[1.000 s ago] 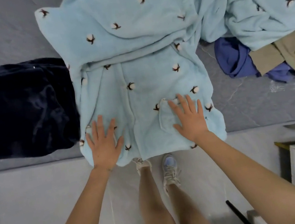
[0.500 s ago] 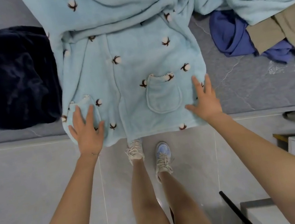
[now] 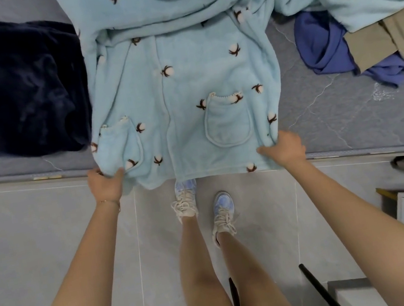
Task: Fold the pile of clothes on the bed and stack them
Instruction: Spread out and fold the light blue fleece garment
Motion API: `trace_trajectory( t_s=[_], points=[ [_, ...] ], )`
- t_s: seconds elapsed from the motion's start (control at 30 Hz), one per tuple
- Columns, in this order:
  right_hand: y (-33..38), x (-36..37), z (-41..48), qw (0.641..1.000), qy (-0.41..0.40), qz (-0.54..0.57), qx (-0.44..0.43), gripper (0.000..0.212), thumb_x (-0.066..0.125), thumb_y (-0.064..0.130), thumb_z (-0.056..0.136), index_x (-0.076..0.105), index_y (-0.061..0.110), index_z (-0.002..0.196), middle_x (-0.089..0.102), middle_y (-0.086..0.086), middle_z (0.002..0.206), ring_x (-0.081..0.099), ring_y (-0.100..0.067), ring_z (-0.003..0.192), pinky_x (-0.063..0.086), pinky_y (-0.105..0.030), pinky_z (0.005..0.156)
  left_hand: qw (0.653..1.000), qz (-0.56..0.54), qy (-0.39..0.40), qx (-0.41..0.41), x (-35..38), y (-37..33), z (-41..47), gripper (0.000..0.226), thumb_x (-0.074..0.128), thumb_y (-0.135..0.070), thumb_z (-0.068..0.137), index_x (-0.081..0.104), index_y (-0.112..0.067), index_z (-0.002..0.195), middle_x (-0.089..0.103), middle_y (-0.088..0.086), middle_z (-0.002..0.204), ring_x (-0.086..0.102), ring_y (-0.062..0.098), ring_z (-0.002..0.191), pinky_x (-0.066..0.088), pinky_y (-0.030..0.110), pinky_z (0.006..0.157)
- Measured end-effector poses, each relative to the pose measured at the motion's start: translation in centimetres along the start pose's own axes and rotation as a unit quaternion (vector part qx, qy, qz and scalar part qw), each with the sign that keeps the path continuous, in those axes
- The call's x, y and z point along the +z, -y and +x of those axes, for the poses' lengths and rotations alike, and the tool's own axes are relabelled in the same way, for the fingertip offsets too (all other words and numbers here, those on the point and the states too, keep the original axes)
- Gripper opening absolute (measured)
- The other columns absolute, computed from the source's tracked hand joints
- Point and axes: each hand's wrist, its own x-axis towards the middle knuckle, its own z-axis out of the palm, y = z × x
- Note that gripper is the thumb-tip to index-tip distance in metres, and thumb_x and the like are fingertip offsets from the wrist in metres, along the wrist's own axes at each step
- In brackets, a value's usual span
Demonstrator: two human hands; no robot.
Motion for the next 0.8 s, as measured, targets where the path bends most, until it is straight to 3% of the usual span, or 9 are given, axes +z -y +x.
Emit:
trace_trajectory(
  t_s=[0.07, 0.2, 0.33, 0.47, 0.63, 0.8],
  points=[
    [0.1, 0.2, -0.2, 1.0, 0.005, -0.01, 0.013, 0.05, 0.076, 0.039, 0.079, 0.061, 0.008, 0.115, 0.059, -0.015, 0.12, 0.051, -0.037, 0.118, 0.044, -0.048, 0.098, 0.999, 0.036, 0.024, -0.005, -0.4, 0.2, 0.1, 0.048, 0.076, -0.016, 0.083, 0.054, 0.003, 0.121, 0.061, 0.018, 0.121, 0.059, 0.03, 0.11, 0.049, 0.038, 0.09],
    [1.3, 0.4, -1.1, 0.999, -0.004, 0.031, -0.025, 0.036, 0.07, 0.032, 0.085, 0.061, 0.01, 0.112, 0.063, -0.013, 0.114, 0.052, -0.036, 0.117, 0.041, -0.041, 0.097, 0.992, 0.078, 0.056, 0.086, -1.0, -0.8, -1.6, 0.039, 0.074, -0.034, 0.079, 0.063, -0.006, 0.103, 0.065, 0.014, 0.101, 0.059, 0.026, 0.095, 0.046, 0.036, 0.078],
    [4.2, 0.2, -2.5, 0.984, 0.005, 0.156, -0.083, 0.033, 0.066, 0.023, 0.09, 0.061, 0.008, 0.119, 0.065, -0.012, 0.12, 0.059, -0.028, 0.11, 0.049, -0.036, 0.088, 0.987, -0.008, 0.101, 0.127, -0.5, -2.8, -4.3, 0.04, 0.061, -0.02, 0.096, 0.05, -0.007, 0.132, 0.058, 0.001, 0.125, 0.053, 0.016, 0.113, 0.042, 0.028, 0.091],
    [8.3, -1.1, -3.4, 0.955, -0.005, 0.283, -0.089, 0.019, 0.069, 0.023, 0.089, 0.06, 0.019, 0.105, 0.065, 0.001, 0.106, 0.059, -0.015, 0.097, 0.045, -0.029, 0.08, 0.971, -0.136, 0.154, 0.122, -1.2, -6.5, -5.0, 0.04, 0.06, -0.016, 0.096, 0.05, -0.011, 0.134, 0.061, -0.004, 0.126, 0.059, 0.005, 0.111, 0.049, 0.016, 0.092],
    [13.6, -3.5, -3.4, 0.891, 0.009, 0.454, -0.016, 0.01, 0.071, 0.021, 0.087, 0.063, 0.016, 0.088, 0.069, -0.003, 0.089, 0.067, -0.021, 0.087, 0.051, -0.031, 0.065, 0.921, -0.273, 0.267, 0.07, -2.1, -13.3, -3.3, 0.037, 0.054, -0.011, 0.099, 0.048, -0.012, 0.135, 0.062, 0.004, 0.128, 0.061, 0.016, 0.118, 0.052, 0.029, 0.096],
    [18.4, -6.4, -2.6, 0.851, 0.026, 0.524, -0.014, 0.016, 0.072, 0.018, 0.087, 0.067, 0.012, 0.1, 0.074, -0.003, 0.097, 0.071, -0.017, 0.09, 0.058, -0.031, 0.078, 0.883, -0.323, 0.338, 0.043, -1.7, -20.2, -1.1, 0.048, 0.055, -0.005, 0.097, 0.041, -0.013, 0.143, 0.06, 0.007, 0.132, 0.061, 0.021, 0.118, 0.056, 0.032, 0.089]
  ],
)
